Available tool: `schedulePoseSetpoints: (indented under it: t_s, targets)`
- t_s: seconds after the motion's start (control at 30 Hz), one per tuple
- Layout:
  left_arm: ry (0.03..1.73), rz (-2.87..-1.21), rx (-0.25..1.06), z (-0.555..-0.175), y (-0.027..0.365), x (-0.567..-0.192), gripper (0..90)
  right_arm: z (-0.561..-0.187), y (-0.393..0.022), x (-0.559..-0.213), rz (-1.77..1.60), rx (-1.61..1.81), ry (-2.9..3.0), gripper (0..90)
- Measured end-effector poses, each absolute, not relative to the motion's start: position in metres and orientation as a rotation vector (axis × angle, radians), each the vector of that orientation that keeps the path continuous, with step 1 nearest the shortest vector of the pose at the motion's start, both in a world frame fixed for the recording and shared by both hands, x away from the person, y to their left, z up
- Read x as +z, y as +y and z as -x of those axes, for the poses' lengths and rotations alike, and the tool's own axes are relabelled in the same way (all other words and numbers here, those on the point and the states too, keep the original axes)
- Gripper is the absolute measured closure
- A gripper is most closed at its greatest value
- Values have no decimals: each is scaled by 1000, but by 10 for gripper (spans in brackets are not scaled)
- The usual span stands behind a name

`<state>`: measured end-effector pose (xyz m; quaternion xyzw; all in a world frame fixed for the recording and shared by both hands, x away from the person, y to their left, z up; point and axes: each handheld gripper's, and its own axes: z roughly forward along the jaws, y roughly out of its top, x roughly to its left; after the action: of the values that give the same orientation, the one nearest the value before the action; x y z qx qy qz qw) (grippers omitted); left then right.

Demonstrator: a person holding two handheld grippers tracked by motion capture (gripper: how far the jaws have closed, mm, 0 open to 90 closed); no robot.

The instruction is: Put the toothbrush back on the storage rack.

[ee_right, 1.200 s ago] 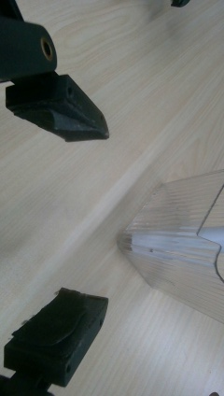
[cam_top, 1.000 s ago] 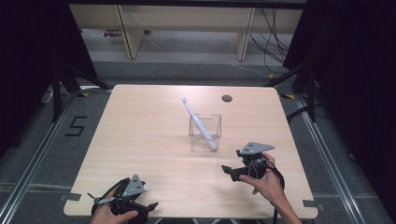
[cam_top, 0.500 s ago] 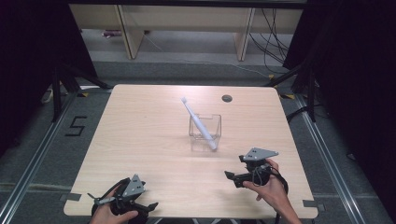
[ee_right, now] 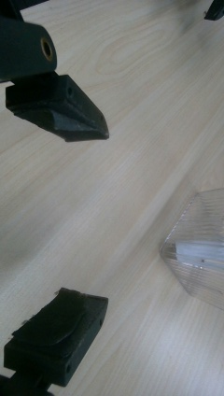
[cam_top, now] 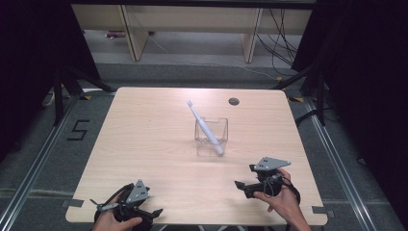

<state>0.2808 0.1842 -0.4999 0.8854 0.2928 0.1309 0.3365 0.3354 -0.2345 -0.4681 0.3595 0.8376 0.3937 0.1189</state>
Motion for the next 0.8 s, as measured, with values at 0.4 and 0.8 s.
schedulePoseSetpoints:
  t_s: [0.4,0.8]
  targets:
    - [774,-2306,335,-280,184,-500,149,-324,-247,-472,-1051,1154,2436,171]
    - [757,-2314,338,-280,184,-500,150,-315,-257,-477,-1069,1172,2450,172]
